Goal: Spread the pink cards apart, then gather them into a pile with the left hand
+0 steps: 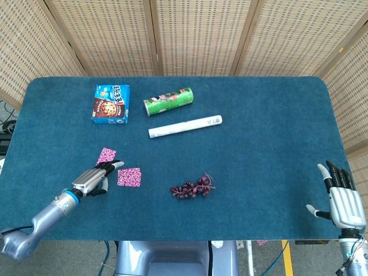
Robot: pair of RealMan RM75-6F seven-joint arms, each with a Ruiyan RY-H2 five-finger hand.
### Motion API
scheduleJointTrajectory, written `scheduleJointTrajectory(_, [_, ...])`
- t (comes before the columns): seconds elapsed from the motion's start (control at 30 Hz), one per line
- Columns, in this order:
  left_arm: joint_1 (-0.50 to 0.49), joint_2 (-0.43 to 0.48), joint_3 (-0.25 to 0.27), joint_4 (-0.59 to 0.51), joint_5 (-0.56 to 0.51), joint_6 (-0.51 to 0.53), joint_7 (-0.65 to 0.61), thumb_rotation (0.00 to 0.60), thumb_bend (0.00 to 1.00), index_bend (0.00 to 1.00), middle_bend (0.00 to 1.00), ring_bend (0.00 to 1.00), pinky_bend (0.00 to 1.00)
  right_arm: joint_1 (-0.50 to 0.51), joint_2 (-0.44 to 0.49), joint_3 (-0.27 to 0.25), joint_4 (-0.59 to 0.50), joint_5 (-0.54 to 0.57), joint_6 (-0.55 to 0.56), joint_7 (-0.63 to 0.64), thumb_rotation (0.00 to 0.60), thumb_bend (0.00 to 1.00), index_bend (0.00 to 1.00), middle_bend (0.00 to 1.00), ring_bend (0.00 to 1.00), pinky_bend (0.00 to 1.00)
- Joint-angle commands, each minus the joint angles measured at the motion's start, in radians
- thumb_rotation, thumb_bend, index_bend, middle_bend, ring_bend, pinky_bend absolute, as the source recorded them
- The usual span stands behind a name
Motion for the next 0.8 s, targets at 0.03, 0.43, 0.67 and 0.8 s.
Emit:
scheduleJointTrajectory(0.03, [-0.004,0.006,0.014,-0.028,0.028,0.006,-0.014,0.600,1.00,0.00,0.00,0.00,0.00,0.000,0.000,0.000,0.000,0.000,0.001,0.001,0.600,0.13,0.07,0.00,0.00,0.00])
scheduleJointTrajectory(0.43, [-0.024,-0.047,0.036,-0.039,-0.009,-0.030,0.064,0.600,1.00,0.00,0.00,0.00,0.00,-0.030,0.023,-0.008,0.032,0.006,0.012,0.093,0.600,0.13,0.07,0.00,0.00,0.00])
scheduleJointTrajectory(0.67, [-0.059,-0.087,0.028,-0.022,-0.076,-0.086,0.120,0.600,1.00,0.00,0.00,0.00,0.00,-0.001,-0.001,0.002,0.006,-0.001,-0.006,0.032,0.600,0.13,0.07,0.00,0.00,0.00])
scheduleJointTrajectory(0.8, [-0.075,-0.105,0.019,-0.011,-0.113,-0.106,0.143,0.600,1.00,0.00,0.00,0.00,0.00,0.000,0.001,0.001,0.007,-0.002,-0.008,0.035,0.600,0.13,0.07,0.00,0.00,0.00])
